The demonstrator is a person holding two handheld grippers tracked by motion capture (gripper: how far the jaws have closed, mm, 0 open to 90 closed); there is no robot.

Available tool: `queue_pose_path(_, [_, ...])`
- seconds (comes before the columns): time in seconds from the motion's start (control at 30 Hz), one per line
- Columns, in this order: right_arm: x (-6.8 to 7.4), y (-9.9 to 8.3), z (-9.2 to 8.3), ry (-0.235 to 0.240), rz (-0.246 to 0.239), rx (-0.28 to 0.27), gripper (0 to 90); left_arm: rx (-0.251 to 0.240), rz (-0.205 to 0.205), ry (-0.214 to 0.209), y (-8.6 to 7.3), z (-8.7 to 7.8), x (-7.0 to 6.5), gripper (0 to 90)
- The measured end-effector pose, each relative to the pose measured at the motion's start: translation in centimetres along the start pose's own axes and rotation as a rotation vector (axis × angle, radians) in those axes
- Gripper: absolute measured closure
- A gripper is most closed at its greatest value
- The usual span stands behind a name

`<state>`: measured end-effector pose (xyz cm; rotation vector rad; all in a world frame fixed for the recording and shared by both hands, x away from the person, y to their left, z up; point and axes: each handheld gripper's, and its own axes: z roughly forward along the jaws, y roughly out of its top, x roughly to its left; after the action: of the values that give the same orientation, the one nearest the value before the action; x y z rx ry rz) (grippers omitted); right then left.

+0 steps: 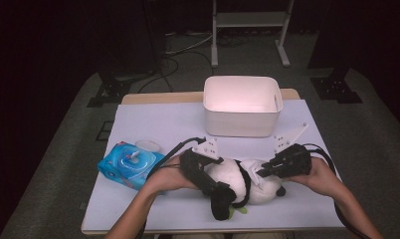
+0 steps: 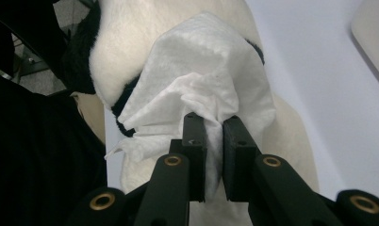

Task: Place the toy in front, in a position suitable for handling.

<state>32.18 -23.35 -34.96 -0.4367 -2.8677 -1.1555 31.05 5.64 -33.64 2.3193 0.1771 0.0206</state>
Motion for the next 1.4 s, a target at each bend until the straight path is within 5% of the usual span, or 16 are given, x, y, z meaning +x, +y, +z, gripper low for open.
queue_pose_path(0.23, [0.4,-0.6,0.3,0.01,0.012,-0.001,81.2,0.01,0.005,0.023,-0.6,0.2,-0.1,19.0])
queue_pose_path(0.8, [2.3,-3.8,-0.3,0.021,0.059,-0.023,82.1,0.078,0.051,0.051,1.6,1.7,1.2,19.0])
queue_pose_path(1.1, [2.4,-2.5,1.0,0.038,0.014,0.003,82.4,0.072,0.022,0.03,0.6,1.0,1.1,18.1])
queue_pose_path(1.4, [2.5,-0.5,2.3,0.041,-0.042,0.061,83.0,0.066,0.01,0.057,-1.2,1.1,-0.1,17.4])
